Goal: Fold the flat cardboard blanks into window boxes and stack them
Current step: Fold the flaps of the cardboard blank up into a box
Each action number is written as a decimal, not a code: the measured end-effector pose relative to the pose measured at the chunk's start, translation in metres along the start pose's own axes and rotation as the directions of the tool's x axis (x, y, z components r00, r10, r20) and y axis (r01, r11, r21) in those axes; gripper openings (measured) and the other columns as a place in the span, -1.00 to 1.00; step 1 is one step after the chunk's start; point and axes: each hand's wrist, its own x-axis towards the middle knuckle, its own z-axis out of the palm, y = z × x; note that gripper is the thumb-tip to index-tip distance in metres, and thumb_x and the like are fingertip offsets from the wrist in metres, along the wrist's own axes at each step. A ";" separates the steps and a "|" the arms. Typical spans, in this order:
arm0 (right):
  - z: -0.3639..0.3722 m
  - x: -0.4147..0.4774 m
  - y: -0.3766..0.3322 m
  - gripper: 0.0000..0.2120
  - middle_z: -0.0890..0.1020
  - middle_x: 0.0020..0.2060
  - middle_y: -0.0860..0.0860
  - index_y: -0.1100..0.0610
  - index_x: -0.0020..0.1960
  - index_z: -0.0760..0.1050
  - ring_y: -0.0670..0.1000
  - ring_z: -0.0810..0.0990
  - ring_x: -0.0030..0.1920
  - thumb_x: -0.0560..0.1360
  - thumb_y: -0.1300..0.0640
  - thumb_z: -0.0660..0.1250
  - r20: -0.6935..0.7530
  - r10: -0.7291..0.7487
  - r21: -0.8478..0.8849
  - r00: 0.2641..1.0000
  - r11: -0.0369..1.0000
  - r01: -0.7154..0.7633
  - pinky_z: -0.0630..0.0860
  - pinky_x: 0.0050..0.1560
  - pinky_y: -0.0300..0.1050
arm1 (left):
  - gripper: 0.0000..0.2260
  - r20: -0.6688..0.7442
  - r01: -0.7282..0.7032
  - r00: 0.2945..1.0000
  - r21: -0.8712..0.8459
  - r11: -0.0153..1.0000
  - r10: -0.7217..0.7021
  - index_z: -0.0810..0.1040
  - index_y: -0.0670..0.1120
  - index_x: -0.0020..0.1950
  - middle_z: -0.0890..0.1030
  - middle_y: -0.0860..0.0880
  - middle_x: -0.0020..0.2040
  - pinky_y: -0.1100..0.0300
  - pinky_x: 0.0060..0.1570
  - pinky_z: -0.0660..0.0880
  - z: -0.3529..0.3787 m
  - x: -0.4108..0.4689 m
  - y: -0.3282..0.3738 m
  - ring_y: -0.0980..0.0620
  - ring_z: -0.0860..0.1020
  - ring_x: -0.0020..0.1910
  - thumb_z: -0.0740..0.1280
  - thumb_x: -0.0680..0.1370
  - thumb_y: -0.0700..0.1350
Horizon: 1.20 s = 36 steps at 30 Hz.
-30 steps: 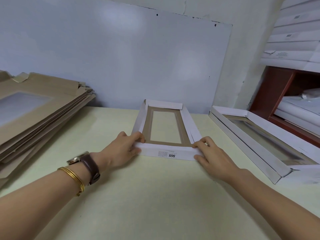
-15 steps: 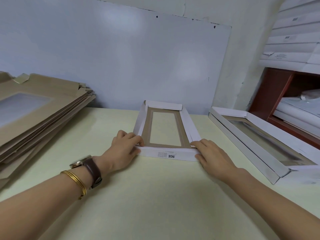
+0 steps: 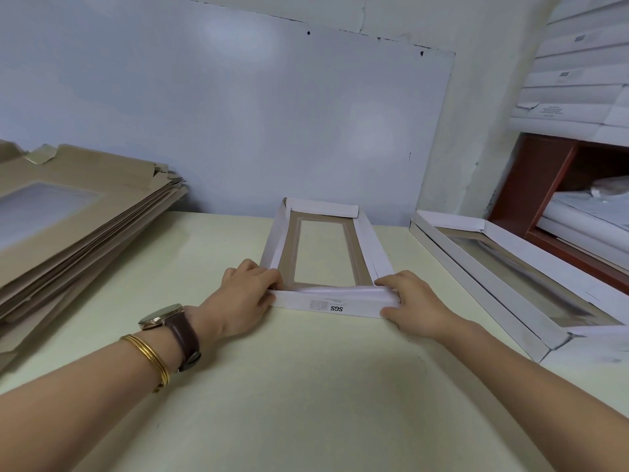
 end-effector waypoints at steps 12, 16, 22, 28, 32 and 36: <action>-0.005 -0.001 -0.001 -0.50 0.28 0.06 0.01 -0.30 -0.01 0.23 0.12 0.42 0.10 0.43 0.31 0.26 0.072 -0.055 0.183 0.996 0.982 0.041 0.52 0.10 0.00 | -0.83 0.071 0.017 0.997 -0.009 1.000 -0.016 0.44 -0.02 0.07 0.51 0.06 0.03 0.10 0.03 0.31 -0.006 0.005 0.003 0.01 0.31 0.05 0.17 0.55 -0.23; 0.000 -0.004 0.002 -0.55 0.25 0.02 -0.10 -0.31 -0.04 0.29 0.08 0.41 0.11 0.47 0.29 0.21 0.073 -0.086 0.137 0.994 0.988 0.075 0.47 0.16 0.01 | -0.83 0.078 0.006 0.997 0.010 1.000 -0.007 0.42 0.00 0.07 0.50 0.08 0.02 0.13 -0.03 0.27 -0.006 0.006 0.002 0.01 0.31 0.04 0.17 0.55 -0.22; 0.005 -0.004 0.007 -0.58 0.24 0.09 -0.06 -0.21 0.20 0.44 -0.07 0.40 0.10 0.54 0.29 0.24 0.049 -0.122 0.125 0.991 0.985 0.115 0.31 -0.05 -0.50 | -0.79 0.060 -0.012 0.998 -0.002 1.000 0.012 0.40 0.03 0.11 0.49 0.09 0.00 0.08 0.02 0.35 -0.004 0.003 0.001 -0.01 0.32 0.04 0.16 0.55 -0.23; 0.010 -0.011 0.007 -0.61 0.15 0.18 -0.11 -0.12 0.29 0.48 -0.03 0.25 0.15 0.56 0.24 0.25 -0.049 -0.191 -0.029 0.980 0.981 0.190 0.31 0.16 -0.18 | -0.72 0.022 -0.029 0.999 0.032 0.999 0.029 0.50 0.04 0.24 0.41 0.04 0.13 0.12 0.08 0.30 0.001 0.003 -0.001 0.01 0.33 0.09 0.19 0.58 -0.18; 0.009 -0.012 0.002 -0.61 0.27 0.07 -0.10 -0.13 0.31 0.46 -0.07 0.21 0.09 0.55 0.20 0.25 -0.068 -0.214 -0.155 0.975 0.967 0.201 0.17 0.15 -0.12 | -0.75 -0.030 -0.038 0.999 0.038 0.999 0.039 0.53 -0.05 0.21 0.36 -0.01 0.08 0.12 0.09 0.34 0.003 0.002 0.001 0.00 0.29 0.04 0.21 0.56 -0.19; 0.006 -0.012 0.000 -0.68 0.31 0.03 -0.09 -0.05 0.28 0.49 -0.01 0.32 0.04 0.57 0.20 0.22 -0.069 -0.191 -0.150 0.979 0.972 0.179 0.21 0.22 -0.11 | -0.76 -0.028 -0.027 0.999 0.062 0.998 0.029 0.53 -0.08 0.21 0.38 -0.01 0.04 0.16 0.04 0.31 0.004 0.004 0.004 0.04 0.21 -0.02 0.21 0.57 -0.18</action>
